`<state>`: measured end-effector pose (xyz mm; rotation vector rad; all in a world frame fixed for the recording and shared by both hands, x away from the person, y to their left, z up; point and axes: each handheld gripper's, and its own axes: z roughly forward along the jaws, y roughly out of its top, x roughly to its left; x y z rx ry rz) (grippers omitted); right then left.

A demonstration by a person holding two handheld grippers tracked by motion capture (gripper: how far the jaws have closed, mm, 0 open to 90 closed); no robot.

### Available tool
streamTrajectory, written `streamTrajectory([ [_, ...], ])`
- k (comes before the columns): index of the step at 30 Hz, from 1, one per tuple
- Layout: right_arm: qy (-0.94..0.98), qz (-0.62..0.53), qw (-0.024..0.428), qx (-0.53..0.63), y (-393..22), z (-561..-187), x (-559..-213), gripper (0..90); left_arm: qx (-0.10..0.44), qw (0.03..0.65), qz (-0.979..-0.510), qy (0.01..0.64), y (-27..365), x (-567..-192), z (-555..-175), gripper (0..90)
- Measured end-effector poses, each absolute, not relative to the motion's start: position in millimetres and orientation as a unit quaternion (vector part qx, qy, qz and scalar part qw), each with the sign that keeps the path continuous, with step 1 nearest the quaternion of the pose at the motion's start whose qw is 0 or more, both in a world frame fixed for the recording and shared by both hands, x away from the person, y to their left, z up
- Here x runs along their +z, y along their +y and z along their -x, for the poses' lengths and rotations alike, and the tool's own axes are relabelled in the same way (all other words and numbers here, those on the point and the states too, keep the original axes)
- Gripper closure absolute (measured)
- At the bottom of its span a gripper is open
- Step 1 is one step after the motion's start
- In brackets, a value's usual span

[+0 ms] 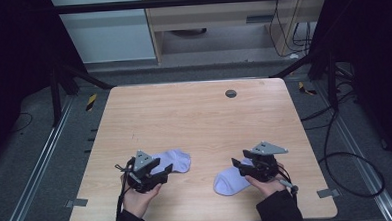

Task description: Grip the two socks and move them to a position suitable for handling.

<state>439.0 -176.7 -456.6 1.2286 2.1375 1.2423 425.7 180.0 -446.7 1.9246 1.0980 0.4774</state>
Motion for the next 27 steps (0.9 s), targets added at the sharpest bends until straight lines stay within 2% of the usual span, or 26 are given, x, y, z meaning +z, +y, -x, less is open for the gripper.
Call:
streamTrajectory([
  [13, 0.757, -0.451, 0.196, 0.431, -228.0, -431.0, -464.8, 47.4, 0.167, 0.415, -0.808, 0.383, 131.4, -459.3, -415.1, 50.0],
  [27, 0.778, -0.457, 0.195, 0.384, -249.5, -438.8, -481.2, 60.4, 0.139, 0.389, -0.84, 0.353, 75.7, -474.4, -410.7, 54.6],
])
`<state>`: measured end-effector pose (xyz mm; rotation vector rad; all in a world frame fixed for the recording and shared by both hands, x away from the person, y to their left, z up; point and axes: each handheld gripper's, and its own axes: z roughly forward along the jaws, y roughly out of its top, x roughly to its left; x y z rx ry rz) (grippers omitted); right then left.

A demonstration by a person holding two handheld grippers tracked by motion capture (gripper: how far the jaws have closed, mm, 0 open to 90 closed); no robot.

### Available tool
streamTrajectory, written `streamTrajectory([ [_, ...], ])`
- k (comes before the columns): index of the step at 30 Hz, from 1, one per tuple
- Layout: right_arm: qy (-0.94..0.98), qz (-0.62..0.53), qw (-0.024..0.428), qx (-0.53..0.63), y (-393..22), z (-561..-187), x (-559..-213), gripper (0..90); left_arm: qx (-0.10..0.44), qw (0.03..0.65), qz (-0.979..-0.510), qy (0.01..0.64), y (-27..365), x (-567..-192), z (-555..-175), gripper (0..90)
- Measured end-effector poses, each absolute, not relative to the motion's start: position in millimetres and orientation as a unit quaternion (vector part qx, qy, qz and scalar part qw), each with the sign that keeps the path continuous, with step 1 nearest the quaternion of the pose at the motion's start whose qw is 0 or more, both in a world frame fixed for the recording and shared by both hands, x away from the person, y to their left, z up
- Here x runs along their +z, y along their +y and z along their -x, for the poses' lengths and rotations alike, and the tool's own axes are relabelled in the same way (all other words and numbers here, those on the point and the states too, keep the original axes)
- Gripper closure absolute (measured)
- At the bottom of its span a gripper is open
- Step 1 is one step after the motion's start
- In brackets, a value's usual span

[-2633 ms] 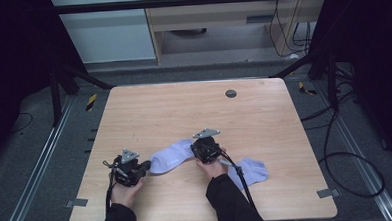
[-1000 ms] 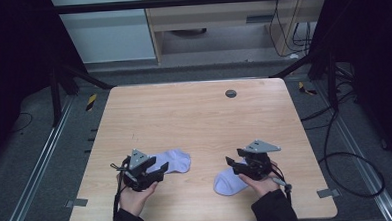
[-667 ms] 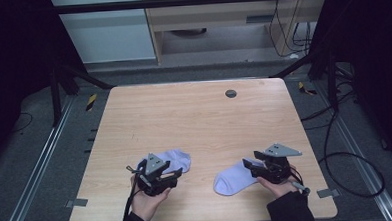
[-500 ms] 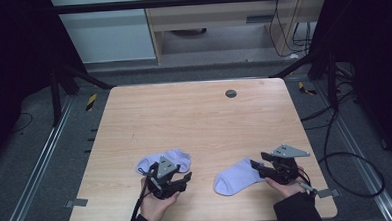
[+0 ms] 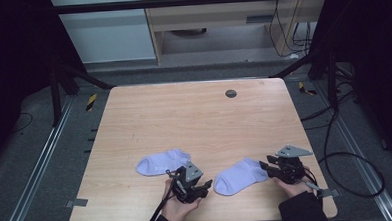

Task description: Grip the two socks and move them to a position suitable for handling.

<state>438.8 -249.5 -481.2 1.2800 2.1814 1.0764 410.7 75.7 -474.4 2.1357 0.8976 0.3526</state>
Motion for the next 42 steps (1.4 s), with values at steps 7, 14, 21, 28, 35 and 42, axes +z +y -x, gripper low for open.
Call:
streamTrajectory([
  [7, 0.786, -0.457, 0.193, 0.368, -247.4, -444.3, -489.0, 63.8, 0.131, 0.375, -0.849, 0.347, 54.1, -481.4, -413.1, 55.8],
  [14, 0.799, -0.447, 0.185, 0.356, -243.2, -447.9, -495.4, 67.3, 0.136, 0.353, -0.856, 0.353, 45.2, -491.1, -415.7, 61.2],
  [21, 0.81, -0.444, 0.176, 0.341, -242.0, -447.5, -497.1, 82.6, 0.122, 0.347, -0.856, 0.363, 43.9, -494.6, -417.5, 71.1],
  [28, 0.804, -0.446, 0.177, 0.351, -242.1, -444.2, -491.0, 86.6, 0.106, 0.354, -0.854, 0.366, 43.1, -494.9, -417.7, 87.4],
  [35, 0.791, -0.44, 0.182, 0.383, -243.4, -432.7, -476.8, 86.8, 0.099, 0.368, -0.851, 0.362, 47.7, -488.7, -417.0, 88.8],
  [42, 0.775, -0.437, 0.189, 0.415, -242.0, -419.0, -457.6, 86.9, 0.102, 0.383, -0.849, 0.349, 56.9, -470.2, -415.2, 89.2],
])
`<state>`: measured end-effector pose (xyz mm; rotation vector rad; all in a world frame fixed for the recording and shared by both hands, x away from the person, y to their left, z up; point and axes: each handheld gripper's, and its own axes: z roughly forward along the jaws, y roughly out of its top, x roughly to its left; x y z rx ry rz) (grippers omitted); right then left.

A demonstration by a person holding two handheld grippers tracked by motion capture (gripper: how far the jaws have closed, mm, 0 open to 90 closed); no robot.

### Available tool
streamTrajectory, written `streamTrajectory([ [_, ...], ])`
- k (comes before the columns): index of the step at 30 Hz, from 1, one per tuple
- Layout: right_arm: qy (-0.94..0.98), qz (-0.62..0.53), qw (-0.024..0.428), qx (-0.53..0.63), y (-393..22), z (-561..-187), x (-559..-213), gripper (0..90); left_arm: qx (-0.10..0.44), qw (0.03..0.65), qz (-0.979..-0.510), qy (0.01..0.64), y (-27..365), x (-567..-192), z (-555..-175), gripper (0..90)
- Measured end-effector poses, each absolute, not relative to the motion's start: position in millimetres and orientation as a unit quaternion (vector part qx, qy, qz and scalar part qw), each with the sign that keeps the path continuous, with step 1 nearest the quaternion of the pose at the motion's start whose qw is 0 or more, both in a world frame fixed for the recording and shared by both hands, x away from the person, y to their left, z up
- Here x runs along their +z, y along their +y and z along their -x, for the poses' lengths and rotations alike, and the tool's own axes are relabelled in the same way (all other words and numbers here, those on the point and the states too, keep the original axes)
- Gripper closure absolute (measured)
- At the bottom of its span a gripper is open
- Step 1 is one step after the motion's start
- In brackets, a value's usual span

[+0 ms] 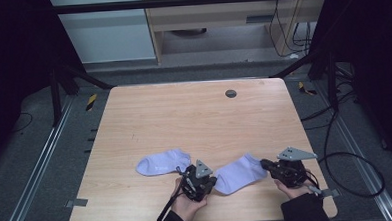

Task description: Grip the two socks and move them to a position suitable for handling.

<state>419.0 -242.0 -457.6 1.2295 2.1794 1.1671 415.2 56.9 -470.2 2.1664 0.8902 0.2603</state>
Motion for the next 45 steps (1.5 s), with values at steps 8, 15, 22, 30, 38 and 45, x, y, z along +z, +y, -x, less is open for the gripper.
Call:
streamTrajectory([
  [8, 0.769, -0.431, 0.187, 0.433, -231.0, -408.2, -446.7, 86.9, 0.12, 0.394, -0.842, 0.348, 83.4, -449.3, -413.8, 89.2],
  [15, 0.776, -0.421, 0.171, 0.438, -205.5, -403.1, -446.4, 86.8, 0.128, 0.394, -0.838, 0.356, 113.5, -445.5, -413.1, 89.3],
  [22, 0.788, -0.407, 0.151, 0.437, -178.4, -398.9, -450.3, 86.8, 0.129, 0.376, -0.843, 0.362, 136.7, -452.7, -407.9, 89.3],
  [30, 0.798, -0.402, 0.133, 0.429, -159.4, -394.8, -460.2, 86.8, 0.127, 0.359, -0.849, 0.365, 151.0, -462.6, -405.6, 89.3],
  [38, 0.808, -0.405, 0.126, 0.408, -156.5, -397.5, -473.0, 86.5, 0.126, 0.341, -0.855, 0.371, 152.4, -472.5, -410.7, 89.2],
  [45, 0.821, -0.409, 0.118, 0.381, -153.2, -399.9, -484.7, 86.3, 0.119, 0.328, -0.86, 0.373, 152.1, -478.9, -413.3, 89.1],
])
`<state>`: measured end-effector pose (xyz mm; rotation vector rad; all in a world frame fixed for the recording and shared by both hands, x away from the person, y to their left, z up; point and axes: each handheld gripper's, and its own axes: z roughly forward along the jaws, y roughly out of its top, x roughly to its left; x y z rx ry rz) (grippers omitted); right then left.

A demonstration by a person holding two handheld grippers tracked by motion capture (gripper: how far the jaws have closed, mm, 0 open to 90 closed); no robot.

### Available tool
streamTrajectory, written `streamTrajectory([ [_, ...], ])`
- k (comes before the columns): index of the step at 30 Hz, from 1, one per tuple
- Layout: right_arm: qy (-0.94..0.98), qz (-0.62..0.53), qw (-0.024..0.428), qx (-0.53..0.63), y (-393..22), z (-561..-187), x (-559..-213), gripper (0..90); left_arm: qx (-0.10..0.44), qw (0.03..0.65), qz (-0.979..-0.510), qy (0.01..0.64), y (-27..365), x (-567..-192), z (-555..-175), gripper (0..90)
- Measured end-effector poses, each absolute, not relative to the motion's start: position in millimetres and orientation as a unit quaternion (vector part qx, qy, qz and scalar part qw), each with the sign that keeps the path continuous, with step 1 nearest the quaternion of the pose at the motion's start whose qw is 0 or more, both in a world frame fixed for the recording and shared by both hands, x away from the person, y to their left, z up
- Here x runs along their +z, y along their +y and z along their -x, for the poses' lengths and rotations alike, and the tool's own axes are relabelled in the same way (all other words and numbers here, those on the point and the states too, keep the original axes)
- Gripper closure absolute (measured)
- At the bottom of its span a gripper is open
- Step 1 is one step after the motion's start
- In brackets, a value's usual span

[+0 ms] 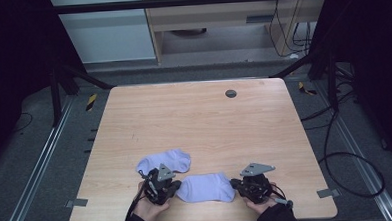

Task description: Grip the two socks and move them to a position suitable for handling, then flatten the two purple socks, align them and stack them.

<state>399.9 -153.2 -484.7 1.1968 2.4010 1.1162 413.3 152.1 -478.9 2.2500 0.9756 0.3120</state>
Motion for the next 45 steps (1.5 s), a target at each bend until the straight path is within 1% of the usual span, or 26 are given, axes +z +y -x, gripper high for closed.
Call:
streamTrajectory([
  [4, 0.825, -0.408, 0.114, 0.375, -152.9, -399.9, -487.8, 85.5, 0.118, 0.327, -0.861, 0.373, 151.1, -480.9, -413.6, 89.0],
  [7, 0.826, -0.41, 0.115, 0.369, -153.4, -400.3, -489.9, 82.9, 0.122, 0.327, -0.859, 0.374, 151.7, -480.9, -414.1, 87.8],
  [13, 0.819, -0.411, 0.123, 0.38, -156.7, -400.4, -486.2, 76.1, 0.135, 0.345, -0.844, 0.387, 159.2, -475.8, -414.4, 77.8],
  [14, 0.812, -0.413, 0.13, 0.392, -159.1, -401.1, -483.8, 73.8, 0.145, 0.352, -0.838, 0.392, 163.4, -472.4, -414.3, 73.6],
  [16, 0.81, -0.412, 0.134, 0.396, -160.3, -401.5, -482.7, 72.8, 0.147, 0.355, -0.835, 0.393, 165.8, -471.0, -414.5, 70.8],
  [17, 0.805, -0.414, 0.137, 0.402, -161.4, -401.9, -481.2, 71.6, 0.152, 0.357, -0.832, 0.397, 168.8, -469.4, -415.0, 70.8],
  [19, 0.79, -0.418, 0.148, 0.423, -163.8, -403.1, -475.6, 68.5, 0.16, 0.361, -0.826, 0.403, 173.2, -467.7, -416.4, 64.7],
  [21, 0.786, -0.416, 0.153, 0.43, -164.4, -404.4, -474.1, 68.5, 0.169, 0.364, -0.819, 0.41, 178.4, -465.4, -418.8, 63.1],
  [23, 0.778, -0.418, 0.156, 0.442, -163.4, -406.9, -470.8, 67.3, 0.178, 0.366, -0.814, 0.415, 183.3, -463.1, -421.5, 59.5],
  [26, 0.77, -0.411, 0.176, 0.455, -156.4, -415.8, -464.7, 61.9, 0.188, 0.372, -0.803, 0.425, 192.2, -460.1, -425.3, 53.4],
  [35, 0.762, -0.407, 0.176, 0.472, -138.7, -427.8, -457.2, 55.3, 0.208, 0.374, -0.783, 0.451, 219.3, -457.6, -436.9, 49.1],
  [38, 0.761, -0.403, 0.176, 0.476, -128.4, -432.4, -454.7, 52.0, 0.215, 0.377, -0.774, 0.462, 230.1, -456.6, -440.8, 48.2],
  [45, 0.76, -0.397, 0.181, 0.482, -97.1, -445.4, -451.2, 48.8, 0.229, 0.377, -0.757, 0.482, 252.5, -453.9, -447.1, 48.6],
])
